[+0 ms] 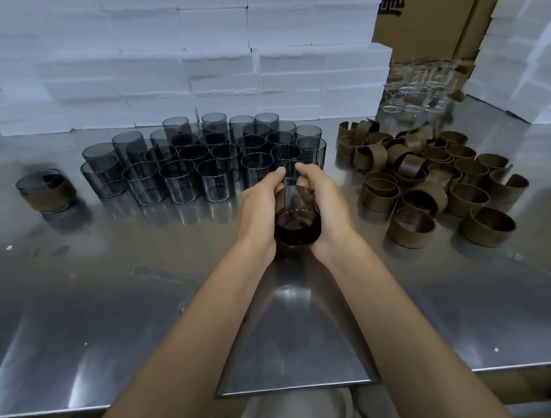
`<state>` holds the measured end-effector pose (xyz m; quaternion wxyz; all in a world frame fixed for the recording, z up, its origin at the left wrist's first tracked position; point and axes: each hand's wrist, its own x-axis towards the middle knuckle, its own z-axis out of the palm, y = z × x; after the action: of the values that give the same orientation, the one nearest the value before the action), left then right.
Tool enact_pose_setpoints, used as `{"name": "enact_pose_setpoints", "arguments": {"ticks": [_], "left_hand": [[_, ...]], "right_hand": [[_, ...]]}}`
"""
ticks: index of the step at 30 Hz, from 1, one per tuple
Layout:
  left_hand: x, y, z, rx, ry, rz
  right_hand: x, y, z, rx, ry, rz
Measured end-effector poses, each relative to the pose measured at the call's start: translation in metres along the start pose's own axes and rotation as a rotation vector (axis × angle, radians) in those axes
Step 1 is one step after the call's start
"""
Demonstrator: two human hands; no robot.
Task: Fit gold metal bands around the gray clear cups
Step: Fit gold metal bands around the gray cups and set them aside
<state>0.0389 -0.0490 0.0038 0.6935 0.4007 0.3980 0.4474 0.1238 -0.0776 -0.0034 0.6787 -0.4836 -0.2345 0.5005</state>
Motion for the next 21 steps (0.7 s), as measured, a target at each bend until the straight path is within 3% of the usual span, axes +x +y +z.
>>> {"name": "enact_pose_setpoints", "arguments": {"ticks": [6, 21], "left_hand": [[-0.0007, 0.0017, 0.0010, -0.019, 0.059, 0.006], [-0.0029, -0.0007, 0.0004, 0.026, 0.025, 0.057]], "right_hand": [[0.0018, 0.0000, 0.0012, -0.013, 0.020, 0.017], [0.0040, -0.0015, -0.0014, -0.059, 0.005, 0.024]]}}
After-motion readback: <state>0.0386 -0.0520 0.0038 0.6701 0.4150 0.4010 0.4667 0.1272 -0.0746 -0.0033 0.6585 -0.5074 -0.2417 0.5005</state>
